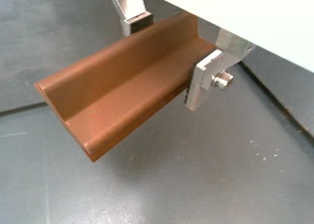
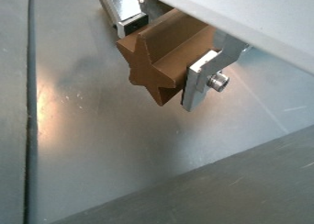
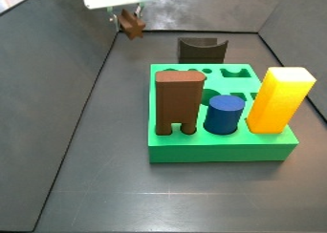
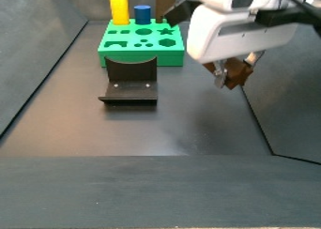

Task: Pick up the star object. Move up. Place the star object on the fixture. Regrasp the star object. Move to above the board. Insert the star object.
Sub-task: Place the star object on the fixture.

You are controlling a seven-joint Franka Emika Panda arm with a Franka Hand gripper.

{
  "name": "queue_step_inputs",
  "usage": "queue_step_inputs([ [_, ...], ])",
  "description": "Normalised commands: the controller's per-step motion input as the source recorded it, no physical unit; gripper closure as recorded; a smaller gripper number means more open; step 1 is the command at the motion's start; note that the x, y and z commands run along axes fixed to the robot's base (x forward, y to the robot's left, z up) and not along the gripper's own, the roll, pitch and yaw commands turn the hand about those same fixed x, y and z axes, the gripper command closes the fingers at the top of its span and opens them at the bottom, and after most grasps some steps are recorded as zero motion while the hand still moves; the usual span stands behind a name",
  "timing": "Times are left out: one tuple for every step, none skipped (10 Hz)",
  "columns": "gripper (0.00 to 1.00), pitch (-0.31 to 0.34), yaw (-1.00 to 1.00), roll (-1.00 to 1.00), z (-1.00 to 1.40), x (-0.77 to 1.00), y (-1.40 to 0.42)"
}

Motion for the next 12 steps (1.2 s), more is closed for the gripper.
queue_step_inputs([
  [1.0, 0.026, 0.0, 0.02, 1.0, -0.01, 0.0],
  [1.0, 0.031, -0.01, 0.03, 1.0, -0.02, 0.01],
  [1.0, 0.036, -0.01, 0.03, 1.0, -0.02, 0.01],
  [1.0, 0.041, -0.02, 0.04, 1.0, -0.03, 0.01],
  [1.0, 0.047, -0.01, 0.06, 1.0, -0.03, 0.02],
  [1.0, 0.05, -0.01, 0.06, 0.98, -0.03, 0.02],
  [1.0, 0.056, -0.01, 0.07, 0.83, -0.03, 0.02],
  [1.0, 0.069, 0.0, 0.07, 0.63, -0.02, 0.02],
  [1.0, 0.079, 0.0, 0.08, 0.49, -0.01, 0.02],
  [1.0, 0.088, 0.0, 0.08, 0.34, 0.0, 0.02],
  [1.0, -0.125, -1.0, -0.03, 0.23, 1.0, -0.28],
  [1.0, -0.115, -1.0, -0.04, 0.19, 1.0, -0.28],
])
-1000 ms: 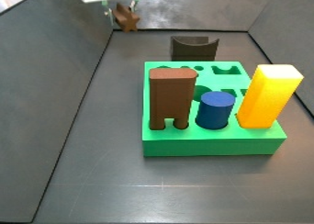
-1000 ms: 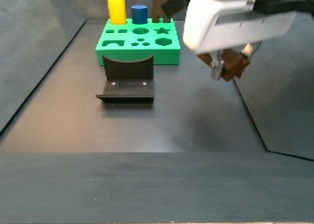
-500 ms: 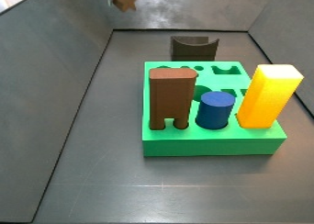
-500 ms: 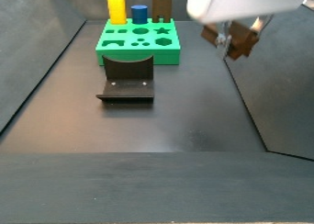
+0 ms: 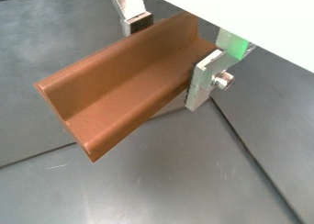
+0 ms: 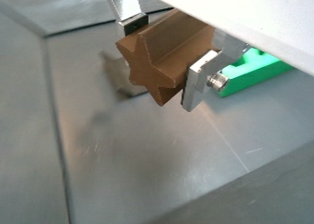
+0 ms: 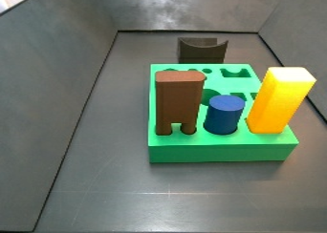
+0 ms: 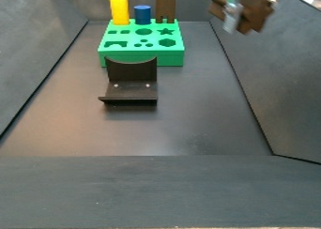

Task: Pick up the star object. Move up. Place the star object on the fixture. Regrasp the star object. Move to above the board. Insert the star object.
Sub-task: Place the star object on the fixture.

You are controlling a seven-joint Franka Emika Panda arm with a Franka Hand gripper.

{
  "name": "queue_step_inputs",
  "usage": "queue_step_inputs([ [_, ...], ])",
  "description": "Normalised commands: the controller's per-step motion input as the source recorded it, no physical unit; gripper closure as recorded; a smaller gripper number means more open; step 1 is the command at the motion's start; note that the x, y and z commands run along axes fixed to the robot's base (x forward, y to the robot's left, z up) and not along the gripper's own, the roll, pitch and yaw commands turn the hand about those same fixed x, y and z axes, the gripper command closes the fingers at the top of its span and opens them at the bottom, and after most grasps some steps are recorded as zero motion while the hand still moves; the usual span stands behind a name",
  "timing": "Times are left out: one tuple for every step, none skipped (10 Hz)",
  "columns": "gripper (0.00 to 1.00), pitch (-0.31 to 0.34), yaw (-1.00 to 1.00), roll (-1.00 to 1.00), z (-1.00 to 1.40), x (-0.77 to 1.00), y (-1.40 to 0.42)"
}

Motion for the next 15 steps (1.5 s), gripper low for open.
queue_step_inputs([
  [1.0, -0.111, -1.0, -0.06, 0.18, 1.0, -0.25],
  [1.0, -0.106, -1.0, -0.09, 0.17, 1.0, -0.23],
  [1.0, -0.086, -0.91, -0.1, 0.15, 1.0, -0.22],
  [1.0, -0.052, -0.67, -0.1, 0.14, 1.0, -0.2],
  [1.0, 0.003, -0.31, -0.09, 0.12, 1.0, -0.17],
  [1.0, 0.022, -0.22, -0.09, 0.12, 1.0, -0.16],
  [1.0, 0.056, -0.12, -0.09, 0.1, 1.0, -0.14],
  [1.0, 0.069, -0.09, -0.09, 0.1, 1.0, -0.13],
  [1.0, 0.094, -0.05, -0.1, 0.09, 1.0, -0.12],
  [1.0, 0.108, -0.03, -0.1, 0.08, 1.0, -0.11],
  [1.0, 0.119, -0.01, -0.1, 0.07, 1.0, -0.1],
  [1.0, 0.125, 0.0, -0.1, 0.07, 1.0, -0.09],
  [1.0, 0.134, 0.01, -0.1, 0.06, 1.0, -0.07],
  [1.0, 0.285, 0.1, -1.0, -0.36, 1.0, 0.26],
  [1.0, 0.28, 0.09, -1.0, -0.38, 1.0, 0.28],
])
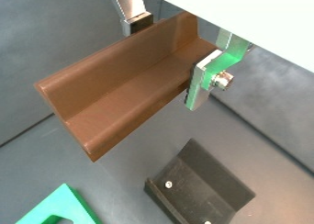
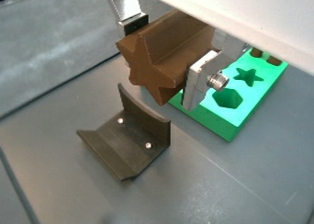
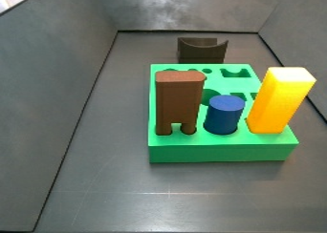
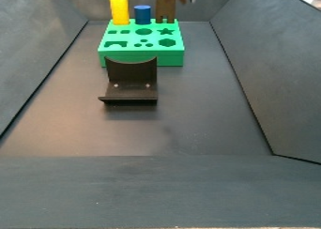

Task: Pick up the star object. Move up. Place the star object on the fixture. Regrasp the star object. Move to above the board. Insert the star object.
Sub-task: Place the star object on the fixture.

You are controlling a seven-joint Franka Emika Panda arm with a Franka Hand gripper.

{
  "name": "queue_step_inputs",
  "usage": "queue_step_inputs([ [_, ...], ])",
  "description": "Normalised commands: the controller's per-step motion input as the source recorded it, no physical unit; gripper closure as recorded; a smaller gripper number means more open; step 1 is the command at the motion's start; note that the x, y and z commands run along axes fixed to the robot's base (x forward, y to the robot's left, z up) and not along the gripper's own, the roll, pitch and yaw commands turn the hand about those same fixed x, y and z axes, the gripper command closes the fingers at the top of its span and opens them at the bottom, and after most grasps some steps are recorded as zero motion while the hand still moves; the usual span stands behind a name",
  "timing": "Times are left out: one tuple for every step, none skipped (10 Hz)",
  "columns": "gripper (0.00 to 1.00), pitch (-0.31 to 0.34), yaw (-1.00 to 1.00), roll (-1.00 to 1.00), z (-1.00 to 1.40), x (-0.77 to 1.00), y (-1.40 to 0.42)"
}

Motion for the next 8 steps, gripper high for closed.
queue_step_inputs([
  [1.0, 0.272, 0.06, -1.0, -0.3, 1.0, 0.25],
  [1.0, 0.281, 0.03, -1.0, -0.22, 1.0, 0.2],
  [1.0, 0.29, 0.0, -1.0, -0.16, 1.0, 0.17],
  [1.0, 0.285, -0.02, -1.0, -0.14, 1.0, 0.15],
  [1.0, 0.284, -0.04, -1.0, -0.12, 1.0, 0.13],
  [1.0, 0.27, -0.1, -0.95, -0.06, 0.91, 0.09],
  [1.0, 0.235, -0.12, -0.84, -0.04, 0.86, 0.08],
  [1.0, 0.174, -0.13, -0.62, -0.02, 0.74, 0.06],
])
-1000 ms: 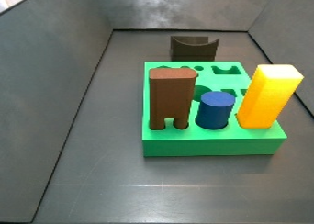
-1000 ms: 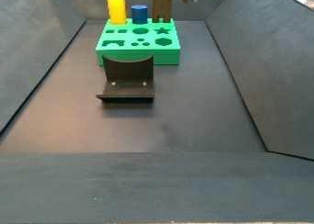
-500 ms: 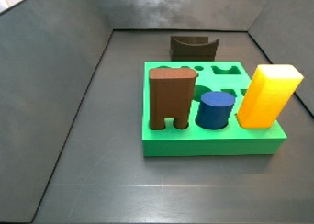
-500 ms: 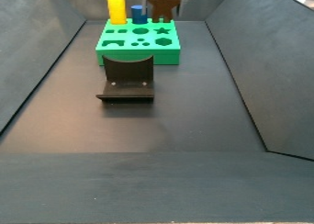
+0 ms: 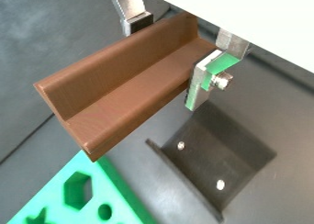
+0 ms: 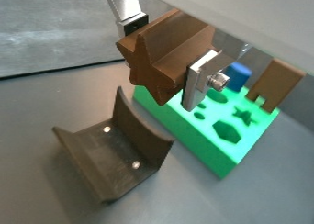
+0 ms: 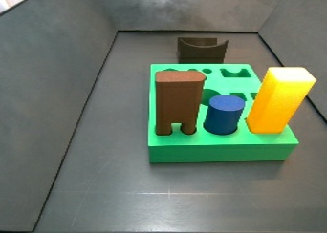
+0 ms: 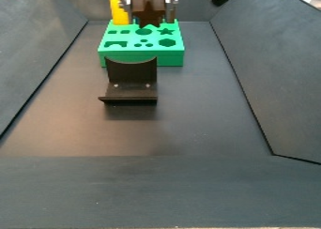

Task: Pick up the star object. Move up. Place the star object on the fixture. Regrasp the star object. Move to above the board. Insert the star object.
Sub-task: Place the star object on the fixture.

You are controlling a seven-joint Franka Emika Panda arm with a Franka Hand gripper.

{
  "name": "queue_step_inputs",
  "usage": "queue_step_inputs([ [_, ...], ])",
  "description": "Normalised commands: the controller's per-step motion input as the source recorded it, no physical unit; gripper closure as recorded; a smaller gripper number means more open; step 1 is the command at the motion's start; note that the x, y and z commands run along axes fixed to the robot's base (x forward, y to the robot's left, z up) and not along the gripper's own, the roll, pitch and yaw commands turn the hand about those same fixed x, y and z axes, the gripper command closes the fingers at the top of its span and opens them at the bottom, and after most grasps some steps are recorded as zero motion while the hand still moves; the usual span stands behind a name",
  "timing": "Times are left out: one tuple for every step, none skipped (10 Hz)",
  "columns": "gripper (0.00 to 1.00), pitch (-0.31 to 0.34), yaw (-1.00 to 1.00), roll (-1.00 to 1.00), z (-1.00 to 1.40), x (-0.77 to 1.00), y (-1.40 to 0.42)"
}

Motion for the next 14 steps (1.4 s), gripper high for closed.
queue_step_inputs([
  [1.0, 0.124, -0.14, -0.4, -0.02, 0.62, 0.06],
  [1.0, 0.099, -0.13, -0.27, -0.01, 0.53, 0.04],
  [1.0, 0.083, -0.12, -0.22, -0.01, 0.46, 0.04],
  [1.0, 0.059, -0.1, -0.19, -0.01, 0.32, 0.04],
  [1.0, 0.054, -0.09, -0.17, -0.01, 0.23, 0.03],
  [1.0, 0.005, -0.15, -1.0, -1.0, 0.12, 0.06],
  [1.0, 0.0, -0.15, -1.0, -1.0, 0.1, 0.06],
  [1.0, -0.001, -0.15, -1.0, -1.0, 0.11, 0.07],
  [1.0, 0.018, -0.14, -1.0, -1.0, 0.12, 0.08],
  [1.0, 0.033, -0.14, -1.0, -1.0, 0.13, 0.08],
  [1.0, 0.032, -0.14, -0.94, -1.0, 0.14, 0.09],
  [1.0, 0.023, -0.12, -0.73, -1.0, 0.15, 0.1],
  [1.0, 0.019, -0.11, -0.62, -1.0, 0.16, 0.1],
  [1.0, 0.023, -0.1, -0.39, -1.0, 0.17, 0.11],
])
